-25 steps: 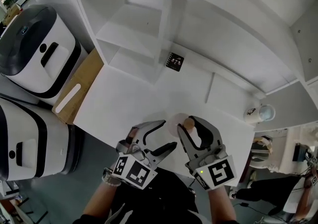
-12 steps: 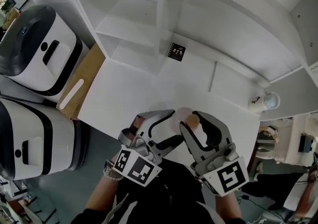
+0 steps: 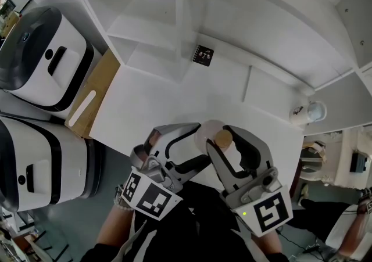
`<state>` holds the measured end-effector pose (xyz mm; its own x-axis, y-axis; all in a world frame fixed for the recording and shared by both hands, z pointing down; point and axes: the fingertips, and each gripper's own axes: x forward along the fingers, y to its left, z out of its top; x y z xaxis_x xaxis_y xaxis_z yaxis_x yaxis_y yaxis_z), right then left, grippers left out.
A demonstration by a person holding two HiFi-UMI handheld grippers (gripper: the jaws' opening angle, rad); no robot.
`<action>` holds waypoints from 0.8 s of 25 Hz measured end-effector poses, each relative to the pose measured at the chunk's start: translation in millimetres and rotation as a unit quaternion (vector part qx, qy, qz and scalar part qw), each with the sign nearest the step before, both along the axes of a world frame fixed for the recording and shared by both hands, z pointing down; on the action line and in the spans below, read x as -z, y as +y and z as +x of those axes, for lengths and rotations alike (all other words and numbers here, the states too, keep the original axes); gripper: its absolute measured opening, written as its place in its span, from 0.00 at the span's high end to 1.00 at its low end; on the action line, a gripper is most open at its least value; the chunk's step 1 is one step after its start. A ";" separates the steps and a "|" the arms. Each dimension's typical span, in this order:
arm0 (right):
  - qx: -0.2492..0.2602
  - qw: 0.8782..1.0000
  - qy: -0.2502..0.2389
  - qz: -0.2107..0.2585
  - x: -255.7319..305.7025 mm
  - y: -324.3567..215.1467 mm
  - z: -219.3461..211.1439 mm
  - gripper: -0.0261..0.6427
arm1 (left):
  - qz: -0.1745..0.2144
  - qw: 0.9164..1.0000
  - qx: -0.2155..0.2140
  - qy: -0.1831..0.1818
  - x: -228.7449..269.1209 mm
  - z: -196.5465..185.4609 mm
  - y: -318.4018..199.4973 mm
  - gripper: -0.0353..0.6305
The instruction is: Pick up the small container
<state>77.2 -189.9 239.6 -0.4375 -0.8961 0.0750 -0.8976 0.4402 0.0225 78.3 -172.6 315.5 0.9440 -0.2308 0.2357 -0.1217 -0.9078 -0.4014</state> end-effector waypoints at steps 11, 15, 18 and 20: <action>-0.003 1.000 0.008 0.015 6.3 -1.4 -5.4 0.75 | -0.002 1.000 0.002 0.005 6.1 -4.0 -1.9 0.46; -0.004 1.000 0.007 0.013 4.7 -1.1 -6.3 0.75 | 0.001 1.000 0.003 -0.001 5.1 -5.0 -2.2 0.46; -0.005 1.000 0.007 0.013 4.6 -1.8 -7.4 0.75 | 0.001 1.000 0.003 -0.001 4.8 -6.2 -2.6 0.46; -0.005 1.000 0.007 0.013 4.7 -2.1 -8.1 0.75 | 0.001 1.000 0.004 -0.001 4.8 -6.8 -2.8 0.46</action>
<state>69.1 -192.0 235.0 -0.4278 -0.9021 0.0570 -0.9014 0.4304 0.0470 71.5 -175.4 310.6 0.9418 -0.2383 0.2373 -0.1278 -0.9063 -0.4029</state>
